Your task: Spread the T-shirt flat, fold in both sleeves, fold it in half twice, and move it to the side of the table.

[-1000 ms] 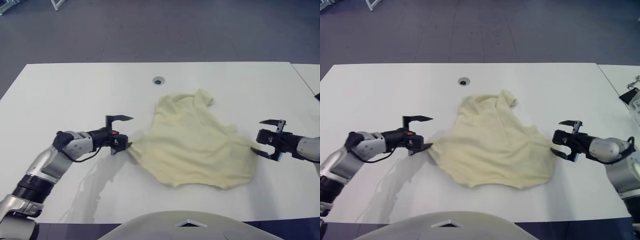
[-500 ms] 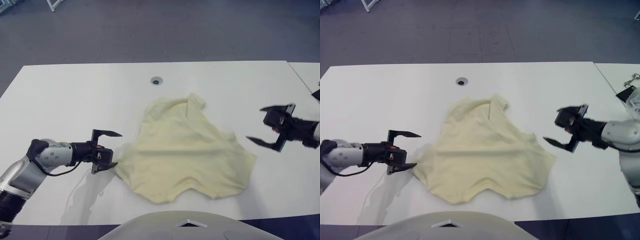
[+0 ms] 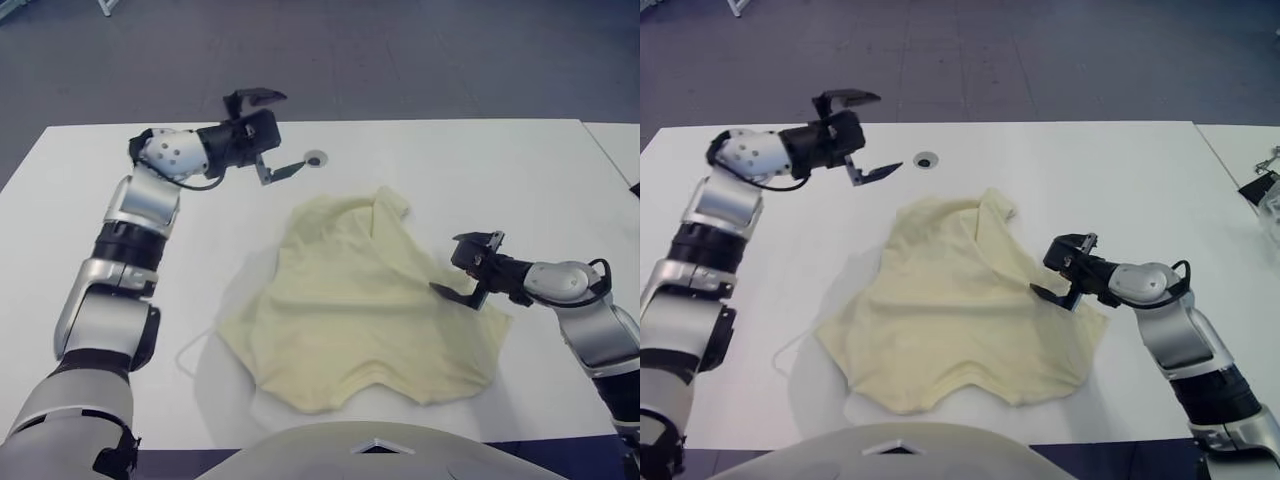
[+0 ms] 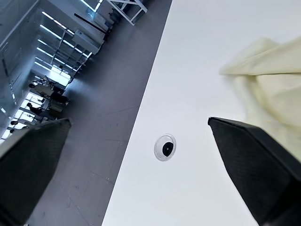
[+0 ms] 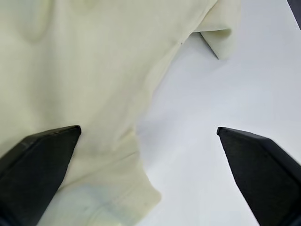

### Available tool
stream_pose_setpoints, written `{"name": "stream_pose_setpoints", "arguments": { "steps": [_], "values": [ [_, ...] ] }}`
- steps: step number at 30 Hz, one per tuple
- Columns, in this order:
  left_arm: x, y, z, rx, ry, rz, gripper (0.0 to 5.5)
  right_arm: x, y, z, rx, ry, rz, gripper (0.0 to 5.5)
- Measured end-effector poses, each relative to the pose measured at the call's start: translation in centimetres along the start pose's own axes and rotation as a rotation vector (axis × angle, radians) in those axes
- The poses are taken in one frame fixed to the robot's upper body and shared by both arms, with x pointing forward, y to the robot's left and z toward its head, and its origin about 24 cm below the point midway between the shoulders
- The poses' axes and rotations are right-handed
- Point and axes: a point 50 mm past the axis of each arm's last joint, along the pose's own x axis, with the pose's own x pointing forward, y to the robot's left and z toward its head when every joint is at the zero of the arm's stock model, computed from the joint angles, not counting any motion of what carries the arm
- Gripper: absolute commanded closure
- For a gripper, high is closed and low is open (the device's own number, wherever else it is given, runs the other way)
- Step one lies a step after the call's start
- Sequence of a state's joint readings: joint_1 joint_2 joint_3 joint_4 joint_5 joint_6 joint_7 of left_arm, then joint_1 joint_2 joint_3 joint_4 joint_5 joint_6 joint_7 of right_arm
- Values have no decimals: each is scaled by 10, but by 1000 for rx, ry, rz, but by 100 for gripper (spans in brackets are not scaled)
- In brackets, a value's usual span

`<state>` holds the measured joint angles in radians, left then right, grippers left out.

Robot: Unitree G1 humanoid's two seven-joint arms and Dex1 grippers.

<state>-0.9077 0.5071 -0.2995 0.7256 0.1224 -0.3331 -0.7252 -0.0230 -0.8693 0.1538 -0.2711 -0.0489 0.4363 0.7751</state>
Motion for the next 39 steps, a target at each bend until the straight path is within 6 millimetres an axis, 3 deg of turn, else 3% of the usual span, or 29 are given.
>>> {"name": "stream_pose_setpoints", "arguments": {
  "steps": [3, 5, 10, 14, 20, 28, 34, 39],
  "values": [
    [22, -20, -12, -17, 49, -19, 11, 0, 4, 0, -55, 8, 1, 13],
    [36, -47, -22, -45, 87, -84, 11, 0, 7, 1, -96, 17, 5, 13],
    [38, -74, -39, 2, 172, -163, 11, -2, 8, 1, -126, 23, 8, 13],
    [33, -75, -51, -3, 245, -95, 11, -4, 10, 2, -141, 29, 22, 13],
    [32, -64, -51, -26, 260, -31, 11, -10, 15, 1, -154, 36, 36, 13],
    [52, -61, -31, -52, 207, 14, 11, -14, 21, 2, -217, 49, 53, 13],
    [61, -73, -28, -13, 235, -25, 11, -20, 23, 3, -262, 69, 87, 13],
    [58, -87, -38, -39, 276, -32, 11, -23, 25, 4, -295, 80, 132, 13]
  ]
}}
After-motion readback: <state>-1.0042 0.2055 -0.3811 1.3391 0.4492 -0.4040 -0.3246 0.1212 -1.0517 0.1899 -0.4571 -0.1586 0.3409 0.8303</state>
